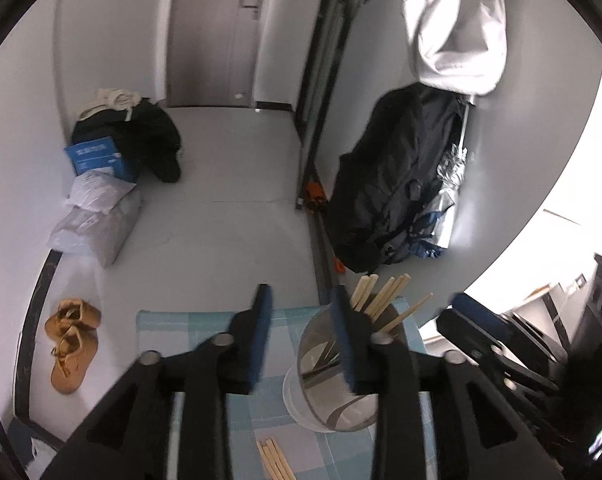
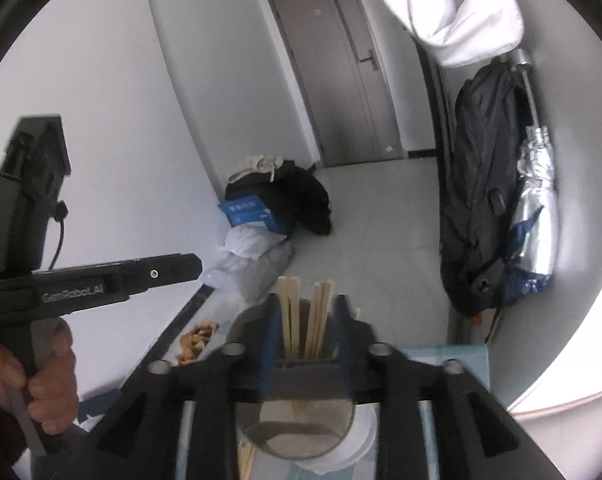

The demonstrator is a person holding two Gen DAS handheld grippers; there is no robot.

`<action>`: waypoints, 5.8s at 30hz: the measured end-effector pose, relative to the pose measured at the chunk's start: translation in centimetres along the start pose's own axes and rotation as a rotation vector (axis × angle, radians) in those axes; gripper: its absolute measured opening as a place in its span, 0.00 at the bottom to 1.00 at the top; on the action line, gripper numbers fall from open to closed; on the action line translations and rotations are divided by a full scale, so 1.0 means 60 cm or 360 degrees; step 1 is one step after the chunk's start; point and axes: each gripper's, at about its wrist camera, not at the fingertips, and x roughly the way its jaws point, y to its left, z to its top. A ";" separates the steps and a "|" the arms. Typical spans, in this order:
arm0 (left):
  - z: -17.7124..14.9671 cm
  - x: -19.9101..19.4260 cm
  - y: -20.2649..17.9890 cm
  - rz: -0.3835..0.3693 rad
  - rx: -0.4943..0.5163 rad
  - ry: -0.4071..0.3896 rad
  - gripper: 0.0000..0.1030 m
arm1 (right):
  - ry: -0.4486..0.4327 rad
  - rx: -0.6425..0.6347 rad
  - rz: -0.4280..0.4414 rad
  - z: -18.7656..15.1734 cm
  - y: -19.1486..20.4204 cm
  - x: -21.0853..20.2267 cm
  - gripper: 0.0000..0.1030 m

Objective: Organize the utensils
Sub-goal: 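Open the right gripper and release the chopstick into the holder, then move the open right gripper back down to the chopstick pile, then close the right gripper on another wooden chopstick, then lift the chopstick with the right gripper while the left gripper moves down to the pile, then close the left gripper on a wooden chopstick while the right gripper holds its chopstick raised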

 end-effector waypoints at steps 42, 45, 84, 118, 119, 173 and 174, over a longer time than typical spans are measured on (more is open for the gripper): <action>-0.172 -0.098 0.033 0.0203 -0.0100 -0.0313 0.87 | -0.0146 -0.0092 -0.0303 -0.154 0.102 -0.147 0.86; -0.188 -0.081 0.045 0.0209 -0.0150 -0.0279 0.87 | -0.0092 -0.0101 -0.0318 -0.173 0.104 -0.135 0.86; -0.247 -0.010 0.170 0.0247 -0.0515 0.0001 0.87 | 0.0792 -0.0192 -0.0226 -0.336 0.140 0.099 0.48; -0.252 0.014 0.221 0.0257 -0.0741 0.0138 0.87 | 0.0997 -0.0424 -0.0252 -0.316 0.161 0.142 0.24; -0.255 0.017 0.226 0.0258 -0.0751 0.0161 0.87 | 0.0983 -0.0437 -0.0247 -0.313 0.163 0.148 0.24; -0.278 0.146 0.077 0.0586 -0.0186 0.0562 0.84 | 0.0086 0.0496 -0.0128 -0.182 -0.046 -0.071 0.04; -0.274 0.149 0.078 0.0586 -0.0204 0.0560 0.82 | 0.0089 0.0490 -0.0120 -0.180 -0.045 -0.069 0.04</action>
